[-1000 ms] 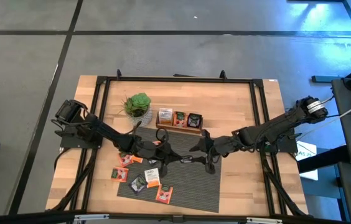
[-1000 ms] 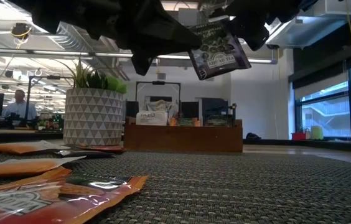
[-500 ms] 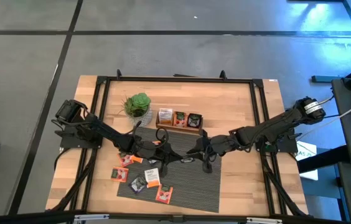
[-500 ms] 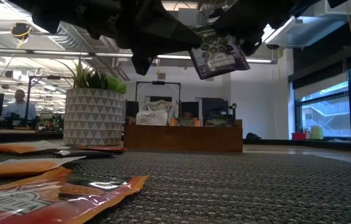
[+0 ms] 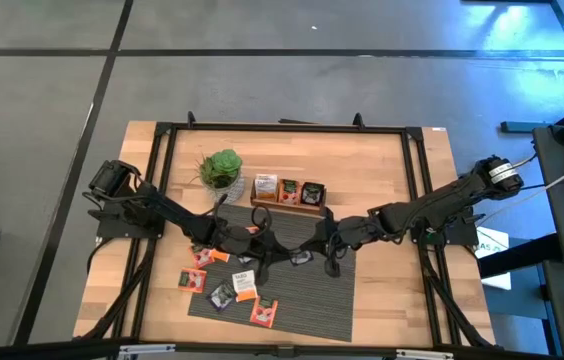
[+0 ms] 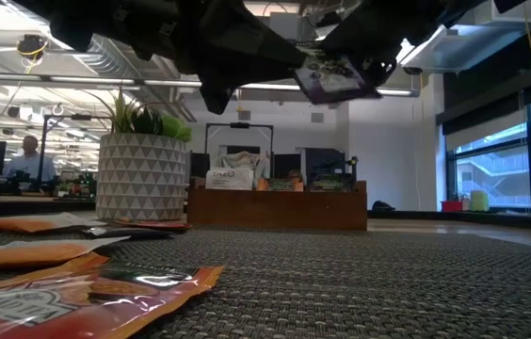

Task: Pick & Place Tea
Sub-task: Put the blue tea bag into the right section of the wooden organizer

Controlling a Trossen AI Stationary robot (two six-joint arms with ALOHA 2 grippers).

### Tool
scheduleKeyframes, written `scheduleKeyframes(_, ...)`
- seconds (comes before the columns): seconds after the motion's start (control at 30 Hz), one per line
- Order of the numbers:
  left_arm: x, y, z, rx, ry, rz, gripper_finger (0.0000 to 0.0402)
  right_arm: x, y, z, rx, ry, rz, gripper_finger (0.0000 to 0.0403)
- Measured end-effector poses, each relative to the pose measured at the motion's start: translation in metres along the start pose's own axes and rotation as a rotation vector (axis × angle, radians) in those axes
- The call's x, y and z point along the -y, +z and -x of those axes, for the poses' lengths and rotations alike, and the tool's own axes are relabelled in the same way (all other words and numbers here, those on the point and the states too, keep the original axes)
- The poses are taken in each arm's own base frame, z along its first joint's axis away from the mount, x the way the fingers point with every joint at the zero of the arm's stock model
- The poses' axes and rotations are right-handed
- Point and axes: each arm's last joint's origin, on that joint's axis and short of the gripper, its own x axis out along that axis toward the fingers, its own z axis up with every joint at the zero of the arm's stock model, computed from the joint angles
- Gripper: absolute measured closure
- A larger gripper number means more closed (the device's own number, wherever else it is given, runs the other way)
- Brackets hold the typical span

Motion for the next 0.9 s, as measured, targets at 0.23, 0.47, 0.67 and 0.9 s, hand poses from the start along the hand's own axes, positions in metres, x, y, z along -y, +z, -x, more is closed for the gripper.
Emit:
scheduleKeyframes(0.23, -0.001, -0.001, 0.019, -0.010, -0.015, -0.005, 0.0289, 0.007, 0.001, 0.021, 0.014, -0.143, 0.056, 0.0399)
scheduleKeyframes(0.47, 0.010, -0.001, 0.039, 0.096, -0.045, -0.063, 0.0277, 0.033, -0.018, 0.058, 0.262, -0.319, 0.053, 0.0401)
scheduleKeyframes(0.67, 0.011, -0.001, 0.040, 0.100, -0.048, -0.097, 0.0281, 0.072, -0.048, 0.054, 0.312, -0.492, 0.061, 0.0401)
scheduleKeyframes(0.9, 0.012, 0.001, 0.040, 0.117, -0.050, -0.099, 0.0278, 0.101, -0.068, 0.046, 0.287, -0.507, 0.031, 0.0399)
